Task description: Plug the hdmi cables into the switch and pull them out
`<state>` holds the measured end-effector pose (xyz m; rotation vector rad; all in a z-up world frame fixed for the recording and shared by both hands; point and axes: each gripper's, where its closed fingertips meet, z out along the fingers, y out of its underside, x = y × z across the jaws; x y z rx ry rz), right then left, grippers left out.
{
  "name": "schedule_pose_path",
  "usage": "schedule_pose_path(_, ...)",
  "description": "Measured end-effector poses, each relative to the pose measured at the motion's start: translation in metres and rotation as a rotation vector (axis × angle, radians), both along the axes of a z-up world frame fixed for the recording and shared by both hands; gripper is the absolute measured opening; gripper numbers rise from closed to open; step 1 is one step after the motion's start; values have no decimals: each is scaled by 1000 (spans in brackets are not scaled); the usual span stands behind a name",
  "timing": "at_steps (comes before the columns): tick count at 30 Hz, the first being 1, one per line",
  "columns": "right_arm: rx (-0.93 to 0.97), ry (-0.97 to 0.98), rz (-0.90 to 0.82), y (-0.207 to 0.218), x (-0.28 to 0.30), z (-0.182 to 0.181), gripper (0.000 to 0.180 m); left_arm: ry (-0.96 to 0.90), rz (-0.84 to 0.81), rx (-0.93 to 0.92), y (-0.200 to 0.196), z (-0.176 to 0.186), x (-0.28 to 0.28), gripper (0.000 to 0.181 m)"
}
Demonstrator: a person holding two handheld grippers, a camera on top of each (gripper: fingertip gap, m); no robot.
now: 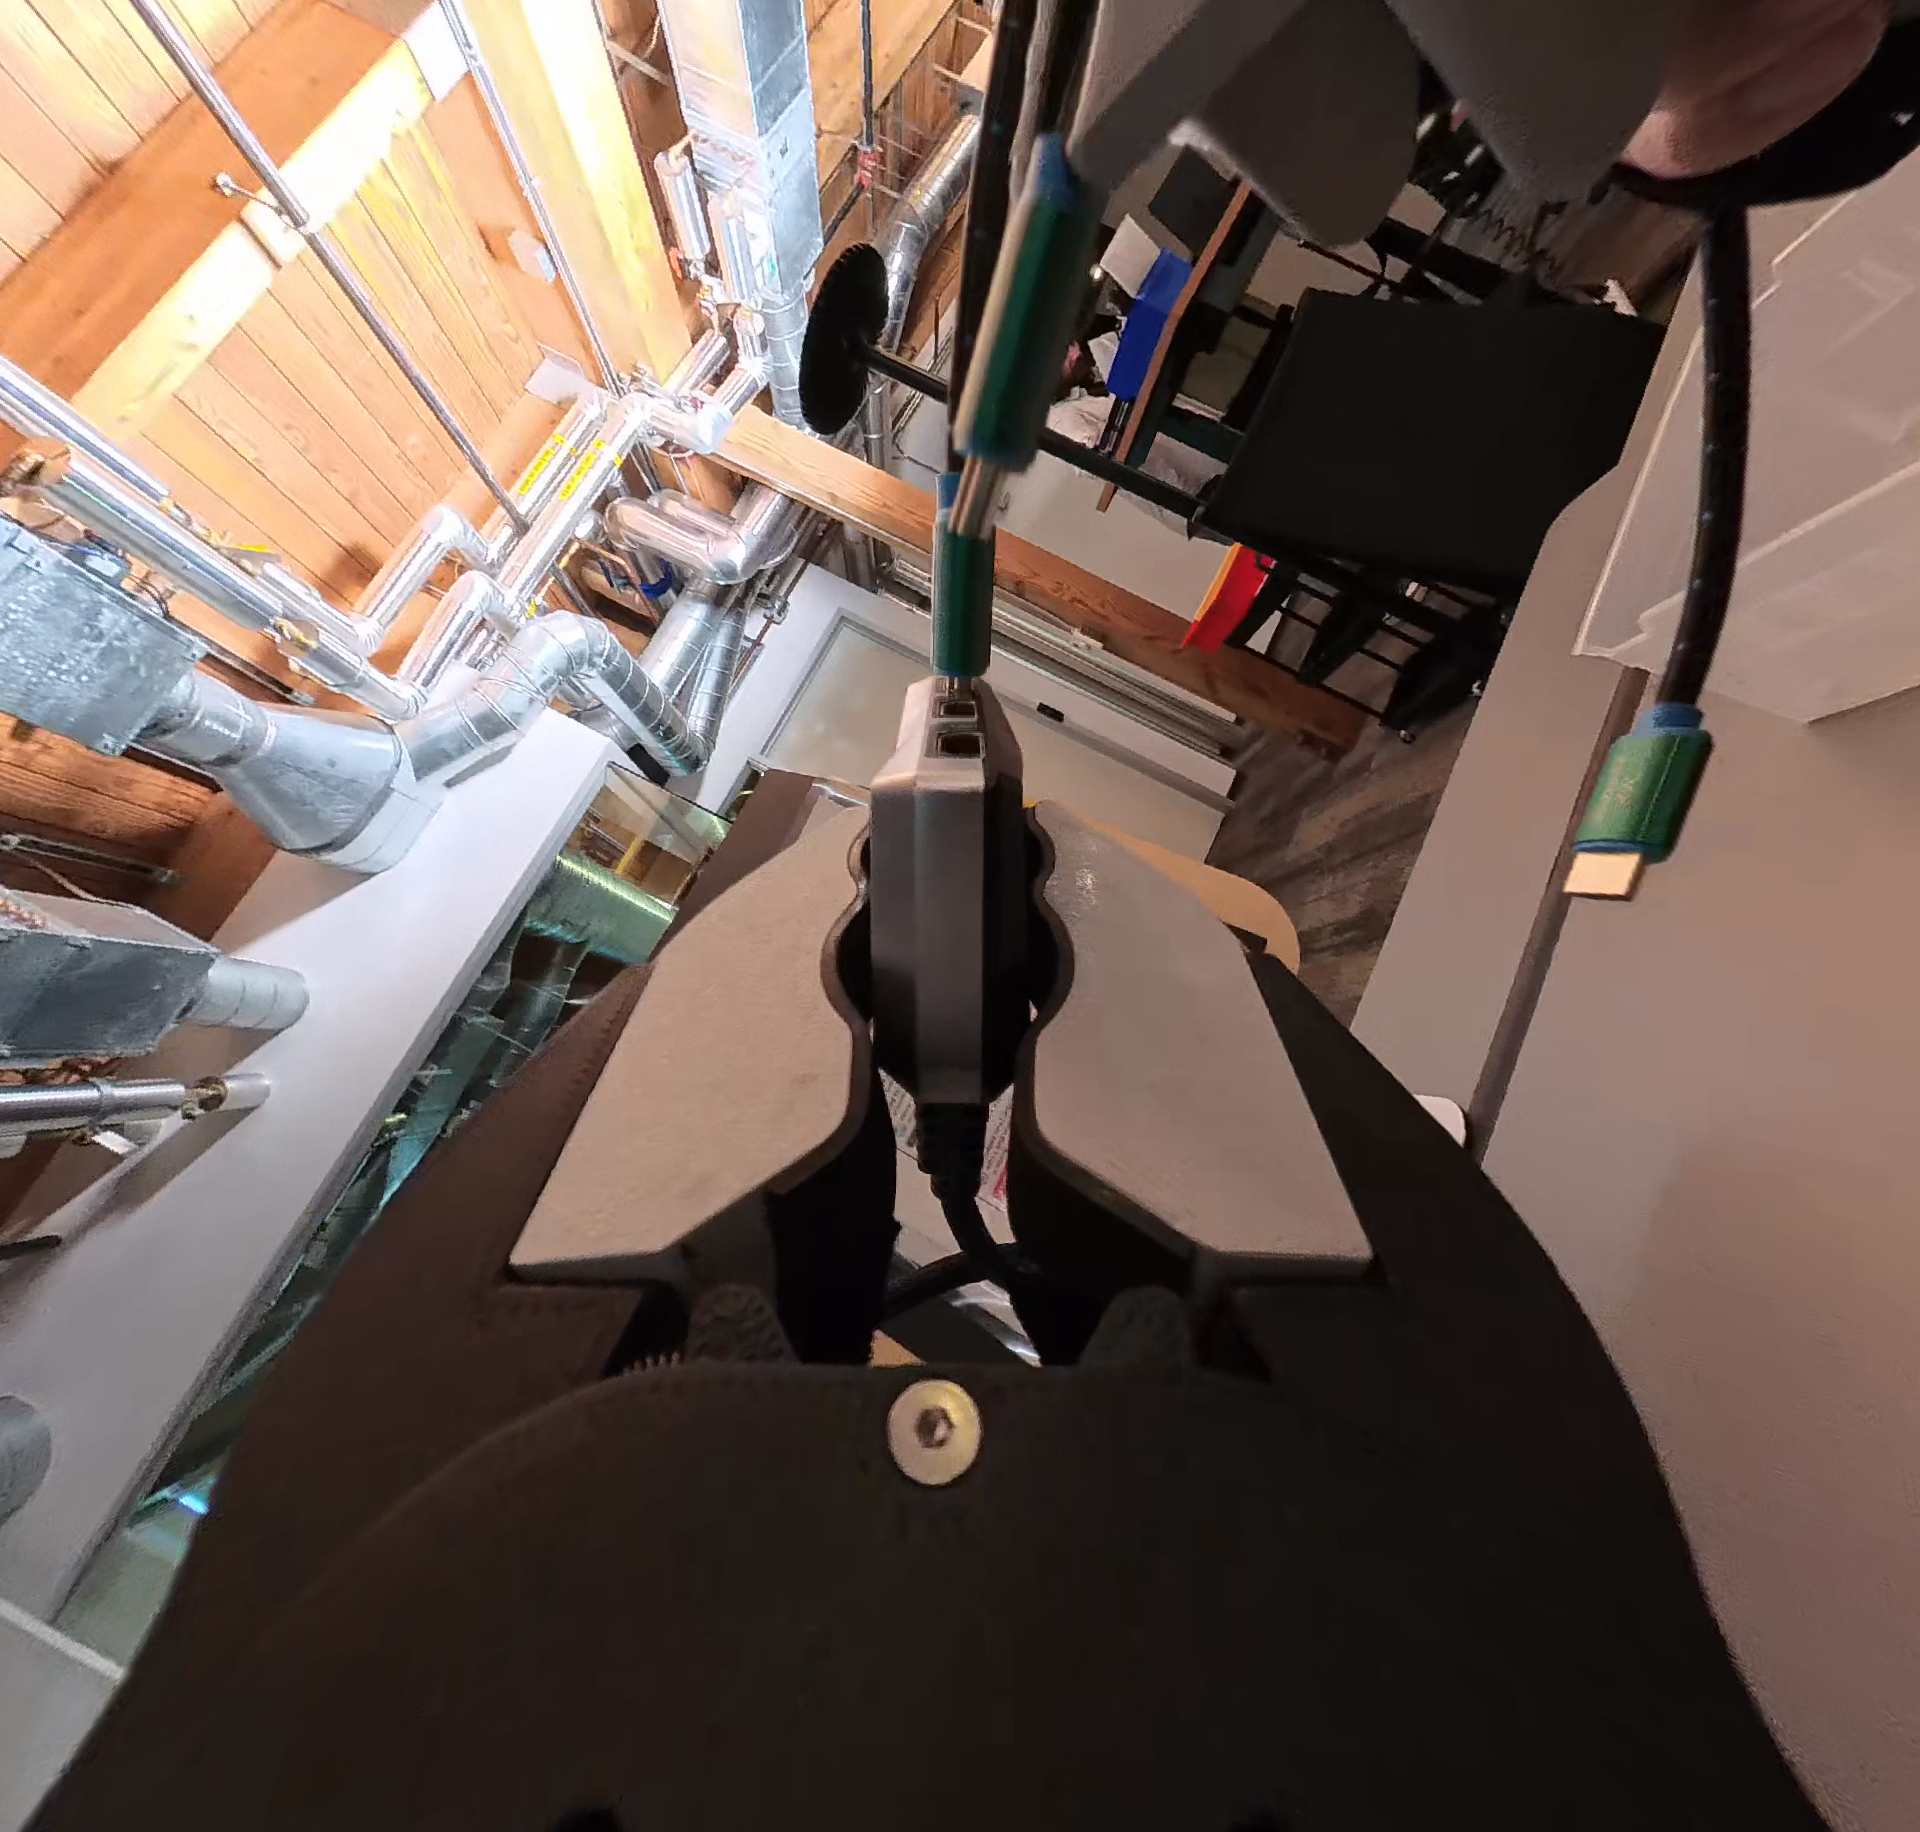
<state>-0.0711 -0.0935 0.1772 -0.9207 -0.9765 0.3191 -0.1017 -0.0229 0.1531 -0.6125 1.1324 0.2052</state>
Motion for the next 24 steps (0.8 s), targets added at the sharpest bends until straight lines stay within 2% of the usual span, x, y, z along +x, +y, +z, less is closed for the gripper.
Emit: schedule_pose_path(24,-5,-29,16,6,-1,-10,11,23,-42,41,-16,-3,10,21)
